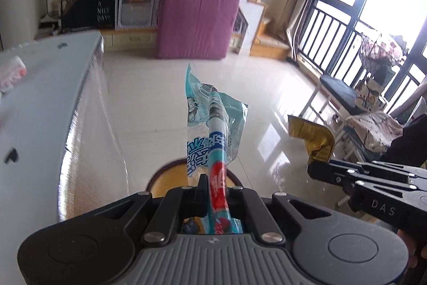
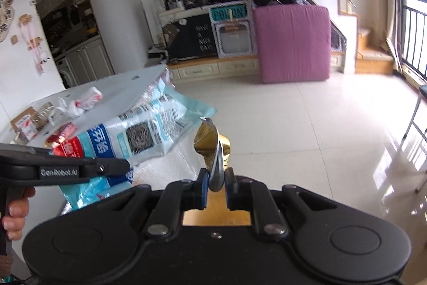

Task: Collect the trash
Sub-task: 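Carry the blue-white packet and gold wrapper with both tools over the wastebasket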

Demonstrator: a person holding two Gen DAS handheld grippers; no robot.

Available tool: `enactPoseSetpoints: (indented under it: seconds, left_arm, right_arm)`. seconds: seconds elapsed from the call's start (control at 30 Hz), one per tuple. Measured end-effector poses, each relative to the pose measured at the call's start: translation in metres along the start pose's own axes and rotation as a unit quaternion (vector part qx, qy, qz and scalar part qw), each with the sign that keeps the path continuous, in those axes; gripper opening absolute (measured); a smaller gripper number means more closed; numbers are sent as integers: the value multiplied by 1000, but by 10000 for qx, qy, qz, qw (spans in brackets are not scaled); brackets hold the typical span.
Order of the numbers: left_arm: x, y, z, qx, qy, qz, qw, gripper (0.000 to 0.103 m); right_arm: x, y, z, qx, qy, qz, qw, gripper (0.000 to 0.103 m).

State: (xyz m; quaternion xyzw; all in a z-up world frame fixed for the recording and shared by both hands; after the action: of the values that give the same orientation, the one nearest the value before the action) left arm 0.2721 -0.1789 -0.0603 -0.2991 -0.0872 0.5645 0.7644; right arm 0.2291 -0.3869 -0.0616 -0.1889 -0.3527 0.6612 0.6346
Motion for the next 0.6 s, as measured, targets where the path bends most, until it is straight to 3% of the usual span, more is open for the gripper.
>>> enactPoseSetpoints:
  seconds: [0.17,0.37,0.6]
  left_arm:
    - [11,15,-54,833,114,348,9959,5]
    - [33,35,-115,1840,92,739,9801,5]
    - [45,10,-182,2372,-136,380,9706,6]
  right_arm:
    - [-21,7,-22,225,76,-154,9996,13]
    - [-37,24,-56,559,79,-310,9979,13]
    - [-50,38,-93,915,83,-468,9947,13]
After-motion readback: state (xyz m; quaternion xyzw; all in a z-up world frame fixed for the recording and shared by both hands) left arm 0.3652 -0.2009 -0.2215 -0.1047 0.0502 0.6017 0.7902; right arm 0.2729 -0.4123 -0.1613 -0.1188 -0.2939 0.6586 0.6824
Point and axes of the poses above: each gripper's, at about its wrist camera, not at the fingertips, and z roughly against the way its jaws point, x to its left, y to its underside, the point moved 2 cm from there along -z, roughly the way its jaws point, and after that the axes turned 7 degrees about x, right-handed, at the moved point
